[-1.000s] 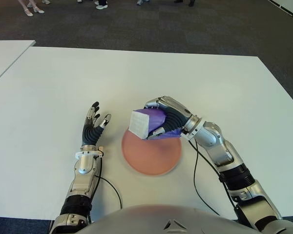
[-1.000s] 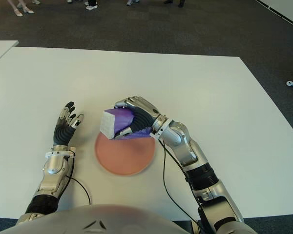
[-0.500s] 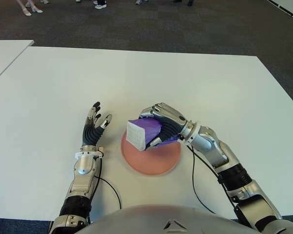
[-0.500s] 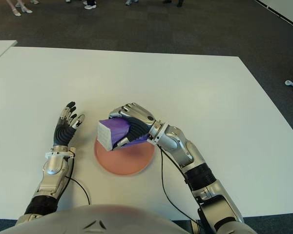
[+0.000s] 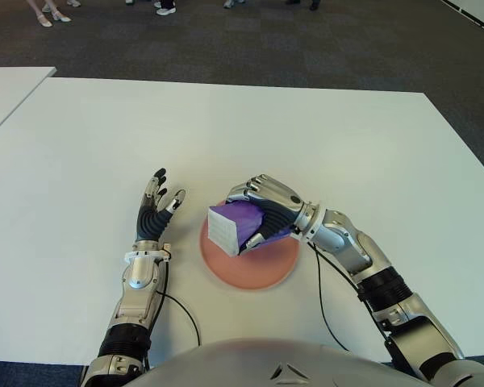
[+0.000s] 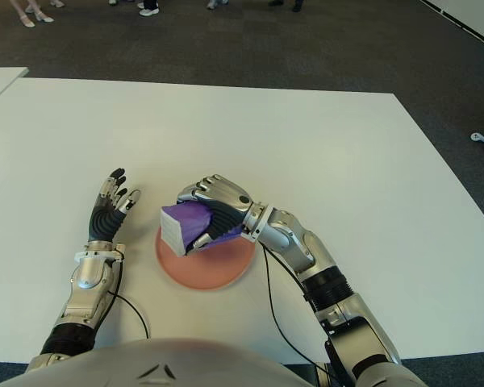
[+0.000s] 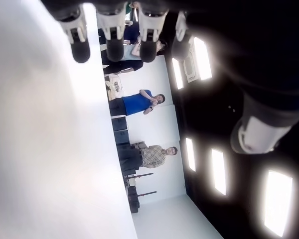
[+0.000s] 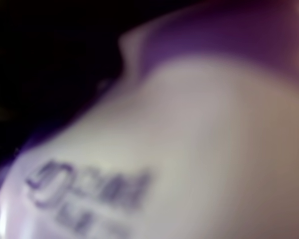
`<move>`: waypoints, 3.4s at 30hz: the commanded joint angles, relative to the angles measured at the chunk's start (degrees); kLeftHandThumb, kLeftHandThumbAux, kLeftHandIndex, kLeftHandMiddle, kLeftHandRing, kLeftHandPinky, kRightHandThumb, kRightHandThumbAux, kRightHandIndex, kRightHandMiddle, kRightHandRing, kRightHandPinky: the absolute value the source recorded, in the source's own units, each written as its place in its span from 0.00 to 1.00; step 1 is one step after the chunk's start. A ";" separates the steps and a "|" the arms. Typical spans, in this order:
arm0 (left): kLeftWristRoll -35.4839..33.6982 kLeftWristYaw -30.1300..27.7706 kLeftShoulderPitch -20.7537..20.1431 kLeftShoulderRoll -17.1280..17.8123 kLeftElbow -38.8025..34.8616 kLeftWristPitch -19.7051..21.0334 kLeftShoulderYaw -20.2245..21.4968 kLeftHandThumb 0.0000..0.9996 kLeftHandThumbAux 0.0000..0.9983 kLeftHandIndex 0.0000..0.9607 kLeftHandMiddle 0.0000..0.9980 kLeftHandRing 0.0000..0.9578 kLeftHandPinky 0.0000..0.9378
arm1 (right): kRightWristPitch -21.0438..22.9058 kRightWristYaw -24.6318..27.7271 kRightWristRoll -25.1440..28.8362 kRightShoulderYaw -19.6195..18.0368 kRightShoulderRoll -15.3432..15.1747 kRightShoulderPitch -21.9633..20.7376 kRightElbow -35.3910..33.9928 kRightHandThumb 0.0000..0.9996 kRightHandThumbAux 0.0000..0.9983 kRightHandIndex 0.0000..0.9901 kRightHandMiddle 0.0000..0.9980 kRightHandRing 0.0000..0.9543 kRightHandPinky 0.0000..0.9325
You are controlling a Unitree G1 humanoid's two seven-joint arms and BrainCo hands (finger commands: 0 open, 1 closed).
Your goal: Put the tissue paper into the plate.
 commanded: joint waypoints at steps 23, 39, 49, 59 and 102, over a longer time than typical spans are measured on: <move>0.67 -0.33 1.60 -0.04 4.89 -3.96 -0.24 0.00 0.50 0.00 0.00 0.00 0.00 | -0.67 -1.44 -3.49 1.29 0.26 -1.28 1.60 0.85 0.68 0.40 0.53 0.84 0.84; 0.11 -1.88 2.30 0.34 3.65 -3.03 -0.36 0.00 0.50 0.00 0.00 0.00 0.00 | 0.47 -7.89 -14.22 0.77 -2.30 0.04 -2.22 0.51 0.60 0.33 0.39 0.41 0.40; -0.26 -2.52 2.23 0.66 4.02 -2.76 -0.10 0.00 0.49 0.00 0.00 0.00 0.00 | 2.70 1.21 -18.28 2.82 -7.24 -1.35 -6.20 0.08 0.43 0.02 0.02 0.02 0.01; -1.14 -2.91 2.22 0.63 4.06 -2.27 0.18 0.00 0.50 0.00 0.00 0.00 0.00 | 2.04 -1.33 -19.19 3.34 -8.29 -0.69 -5.39 0.02 0.36 0.00 0.00 0.00 0.00; -2.29 -2.83 1.01 0.41 5.19 -0.71 1.03 0.00 0.51 0.00 0.00 0.00 0.00 | 0.58 7.79 -2.47 -0.53 -14.25 -5.92 -10.63 0.00 0.31 0.00 0.00 0.00 0.00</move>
